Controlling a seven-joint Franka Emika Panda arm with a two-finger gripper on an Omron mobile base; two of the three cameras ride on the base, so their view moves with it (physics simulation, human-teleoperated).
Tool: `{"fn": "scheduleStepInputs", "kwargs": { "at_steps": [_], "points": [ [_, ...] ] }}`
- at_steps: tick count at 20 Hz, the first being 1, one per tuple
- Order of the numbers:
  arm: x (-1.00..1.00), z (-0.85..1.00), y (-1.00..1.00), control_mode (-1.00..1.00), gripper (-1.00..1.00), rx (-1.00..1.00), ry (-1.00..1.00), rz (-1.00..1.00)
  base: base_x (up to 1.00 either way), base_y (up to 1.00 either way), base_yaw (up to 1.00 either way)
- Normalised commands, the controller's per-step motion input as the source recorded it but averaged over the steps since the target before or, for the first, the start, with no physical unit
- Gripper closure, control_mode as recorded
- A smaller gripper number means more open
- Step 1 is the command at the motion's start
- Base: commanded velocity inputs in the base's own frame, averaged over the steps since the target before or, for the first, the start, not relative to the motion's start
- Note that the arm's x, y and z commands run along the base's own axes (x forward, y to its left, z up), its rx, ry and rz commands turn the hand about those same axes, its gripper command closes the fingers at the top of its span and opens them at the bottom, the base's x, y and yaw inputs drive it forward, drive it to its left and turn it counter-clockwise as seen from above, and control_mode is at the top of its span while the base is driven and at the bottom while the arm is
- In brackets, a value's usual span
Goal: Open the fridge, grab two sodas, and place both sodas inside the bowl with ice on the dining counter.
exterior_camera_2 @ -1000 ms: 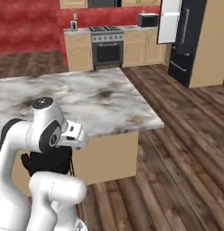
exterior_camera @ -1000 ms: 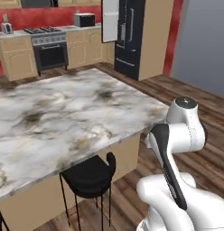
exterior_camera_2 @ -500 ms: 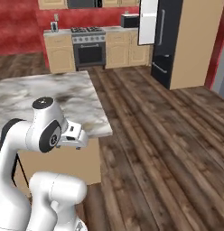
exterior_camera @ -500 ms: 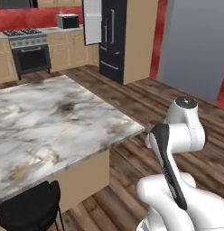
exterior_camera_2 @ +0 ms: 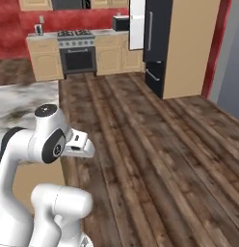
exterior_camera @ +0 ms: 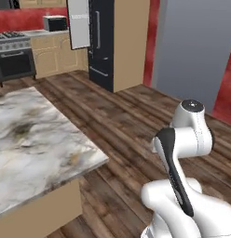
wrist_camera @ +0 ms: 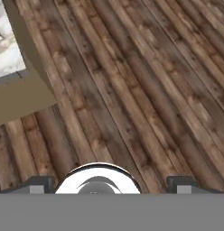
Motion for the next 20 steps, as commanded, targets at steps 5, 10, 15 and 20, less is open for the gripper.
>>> {"fn": "scheduleStepInputs", "kwargs": {
  "at_steps": [5, 10, 15, 20],
  "points": [
    [0.00, 0.00, 0.00, 1.00, -1.00, 0.00, 0.00, 0.00, 1.00, -0.94, 0.00],
    [0.00, 0.00, 0.00, 1.00, -1.00, 0.00, 0.00, 0.00, 1.00, -0.83, 0.01],
    [0.00, 0.00, 0.00, 1.00, -1.00, 0.00, 0.00, 0.00, 1.00, -0.57, 0.08],
    [0.00, 0.00, 0.00, 1.00, -1.00, 0.00, 0.00, 0.00, 1.00, -0.01, 0.24]
  ]
}}
